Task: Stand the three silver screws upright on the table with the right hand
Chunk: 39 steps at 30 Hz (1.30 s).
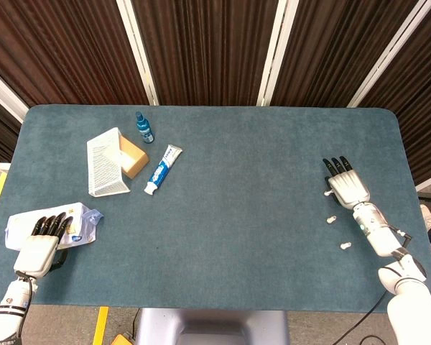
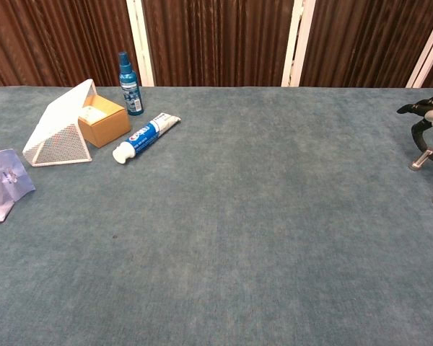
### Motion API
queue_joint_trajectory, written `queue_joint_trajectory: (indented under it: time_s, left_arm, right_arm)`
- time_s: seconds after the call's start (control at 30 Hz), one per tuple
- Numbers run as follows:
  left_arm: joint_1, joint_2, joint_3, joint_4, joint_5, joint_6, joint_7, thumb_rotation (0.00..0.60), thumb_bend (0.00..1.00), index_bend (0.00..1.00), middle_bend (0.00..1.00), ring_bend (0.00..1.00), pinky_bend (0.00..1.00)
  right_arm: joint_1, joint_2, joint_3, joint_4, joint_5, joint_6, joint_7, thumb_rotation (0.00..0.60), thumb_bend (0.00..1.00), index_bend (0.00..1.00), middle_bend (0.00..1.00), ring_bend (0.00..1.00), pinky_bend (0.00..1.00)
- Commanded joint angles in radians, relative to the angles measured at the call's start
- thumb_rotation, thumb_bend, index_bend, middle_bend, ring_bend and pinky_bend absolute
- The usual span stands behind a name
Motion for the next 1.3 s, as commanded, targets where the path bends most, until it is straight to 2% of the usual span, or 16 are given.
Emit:
queue_joint_trajectory:
  time_s: [0.03,0.23,0.63,0.73,0.8,0.87,0.93,1.07,1.13,1.2,1.3]
  left_arm:
    - [0.000,0.001,0.000,-0.001,0.001,0.001,0.000,0.600,0.48,0.00,0.00,0.00,0.06]
    - [0.000,0.001,0.000,-0.001,-0.001,-0.002,0.000,0.600,0.48,0.00,0.00,0.00,0.05]
    - [0.000,0.001,-0.002,-0.002,-0.003,-0.003,0.000,0.600,0.48,0.00,0.00,0.00,0.05]
    - [0.002,0.004,-0.002,-0.005,0.001,0.004,-0.003,0.600,0.48,0.00,0.00,0.00,0.05]
    - [0.004,0.002,-0.004,-0.002,0.012,0.020,-0.009,0.600,0.48,0.00,0.00,0.00,0.06]
    - [0.010,-0.007,-0.009,0.011,0.032,0.053,-0.021,0.600,0.48,0.00,0.00,0.00,0.05]
    - [0.017,-0.020,-0.014,0.031,0.054,0.091,-0.034,0.600,0.48,0.00,0.00,0.00,0.05]
    - [0.035,-0.042,-0.019,0.066,0.103,0.174,-0.052,0.600,0.47,0.00,0.00,0.00,0.04]
    - [0.042,-0.035,-0.015,0.058,0.114,0.189,-0.061,0.600,0.47,0.00,0.00,0.00,0.04]
    - [0.050,-0.026,-0.012,0.044,0.135,0.215,-0.067,0.600,0.47,0.00,0.00,0.00,0.04]
    - [0.065,-0.019,-0.006,0.035,0.168,0.263,-0.056,0.600,0.47,0.00,0.00,0.00,0.04]
  right_arm:
    - [-0.001,0.003,0.002,-0.007,0.002,-0.002,-0.007,0.600,0.49,0.62,0.13,0.00,0.00]
    - [-0.003,0.008,0.005,-0.016,0.006,-0.001,-0.012,0.600,0.49,0.54,0.13,0.00,0.00]
    - [-0.009,0.021,0.008,-0.035,0.008,0.029,-0.018,0.600,0.49,0.47,0.13,0.00,0.00]
    - [-0.029,0.039,0.026,-0.066,0.020,0.098,-0.007,0.600,0.49,0.36,0.13,0.00,0.00]
    - [-0.064,0.063,0.053,-0.125,0.038,0.210,0.010,0.600,0.49,0.26,0.13,0.00,0.00]
    - [-0.118,0.097,0.077,-0.225,0.050,0.351,0.013,0.600,0.49,0.15,0.10,0.00,0.00]
    - [-0.174,0.138,0.096,-0.345,0.065,0.460,-0.043,0.600,0.49,0.06,0.04,0.00,0.00]
    - [-0.346,0.231,0.154,-0.703,0.113,0.771,-0.272,0.600,0.49,0.02,0.00,0.00,0.00]
    - [-0.411,0.281,0.153,-0.856,0.149,0.808,-0.371,0.600,0.49,0.02,0.00,0.00,0.00]
    - [-0.451,0.360,0.121,-1.010,0.183,0.762,-0.480,0.600,0.49,0.02,0.00,0.00,0.00]
    - [-0.479,0.447,0.089,-1.149,0.237,0.680,-0.573,0.600,0.49,0.00,0.00,0.00,0.00]
